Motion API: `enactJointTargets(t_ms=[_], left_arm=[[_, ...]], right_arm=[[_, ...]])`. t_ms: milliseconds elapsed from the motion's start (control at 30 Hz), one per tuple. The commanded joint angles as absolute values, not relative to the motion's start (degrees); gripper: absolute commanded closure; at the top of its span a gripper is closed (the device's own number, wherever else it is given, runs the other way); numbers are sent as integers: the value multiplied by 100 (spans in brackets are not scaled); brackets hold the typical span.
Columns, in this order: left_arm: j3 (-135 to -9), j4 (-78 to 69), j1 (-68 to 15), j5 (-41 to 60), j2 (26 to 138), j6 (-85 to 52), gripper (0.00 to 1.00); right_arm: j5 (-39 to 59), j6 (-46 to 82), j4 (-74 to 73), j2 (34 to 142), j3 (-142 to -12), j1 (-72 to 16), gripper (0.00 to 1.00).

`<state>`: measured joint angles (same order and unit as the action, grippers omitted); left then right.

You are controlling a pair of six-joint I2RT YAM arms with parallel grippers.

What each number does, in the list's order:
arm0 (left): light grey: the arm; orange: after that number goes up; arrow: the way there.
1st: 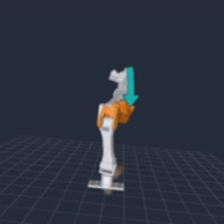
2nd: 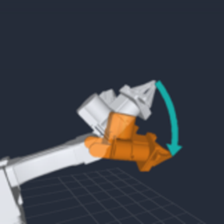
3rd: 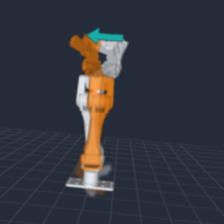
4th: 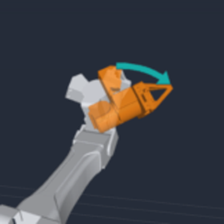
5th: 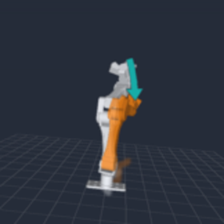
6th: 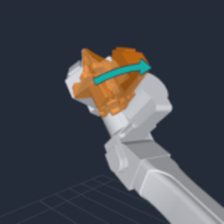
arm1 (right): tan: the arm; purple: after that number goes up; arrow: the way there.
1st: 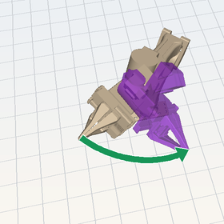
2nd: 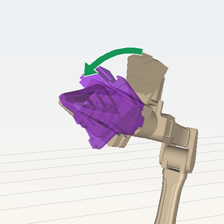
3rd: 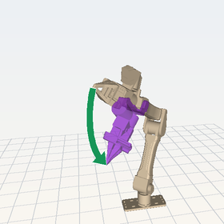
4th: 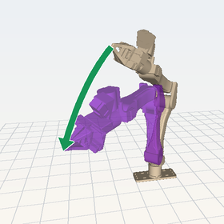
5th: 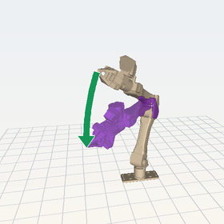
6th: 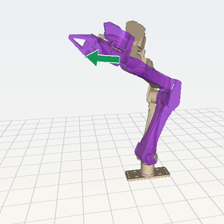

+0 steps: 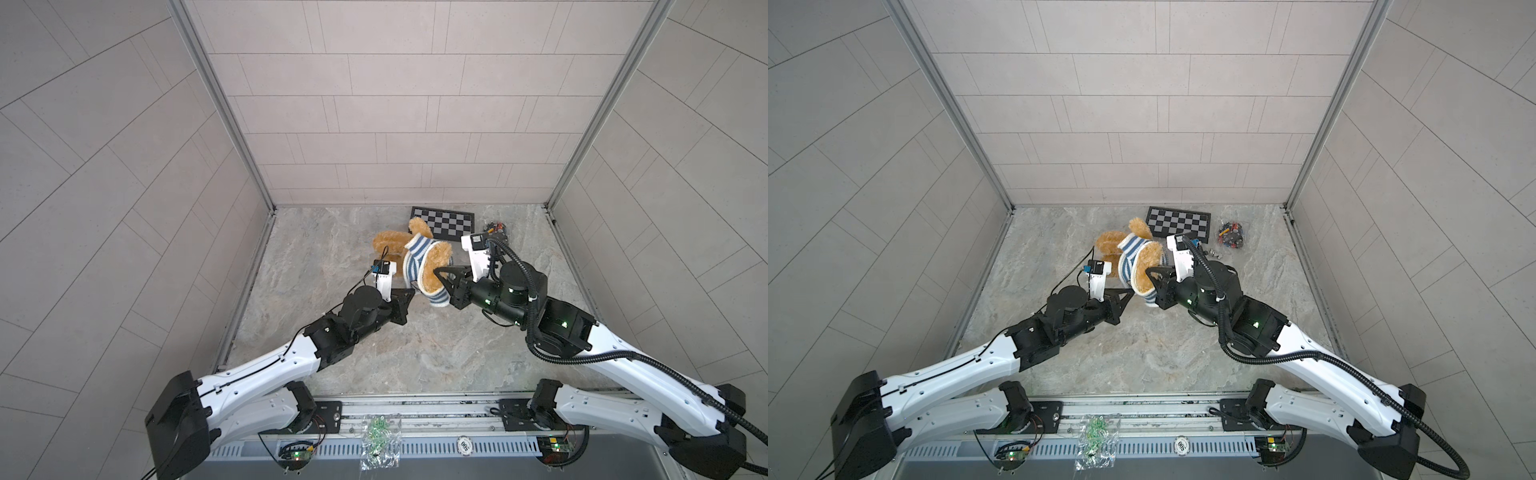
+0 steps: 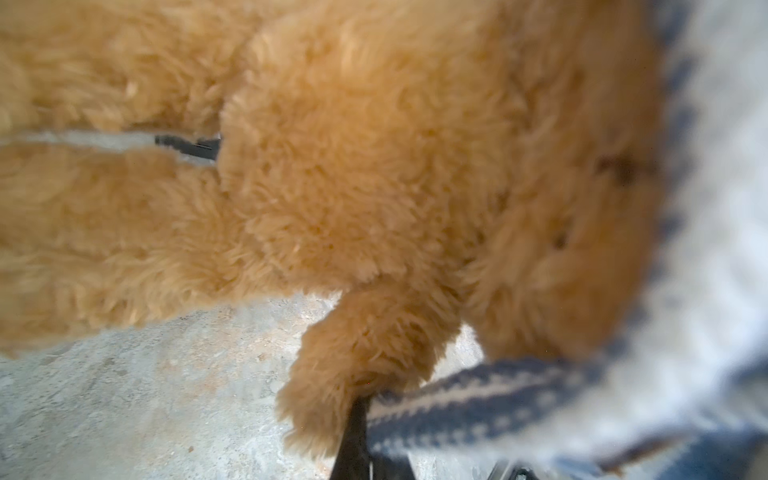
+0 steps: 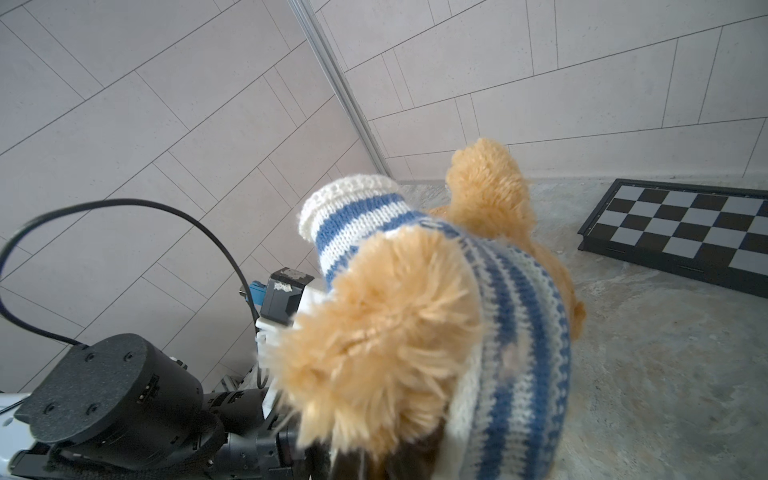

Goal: Dress the teddy bear

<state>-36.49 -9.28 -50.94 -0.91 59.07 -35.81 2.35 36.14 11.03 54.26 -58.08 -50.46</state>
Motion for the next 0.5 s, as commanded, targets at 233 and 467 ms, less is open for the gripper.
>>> enactJointTargets(t_ms=[233, 467], left_arm=[[-3764, -503, -5457, -236, 5193, -3359, 80], [-3401, -881, -5687, -25, 4238, -3961, 55]], right_arm=[[-931, 4249, -570, 5124, -5131, -5106, 100], [-1450, 4230, -1297, 5435, -5174, -5203, 100]])
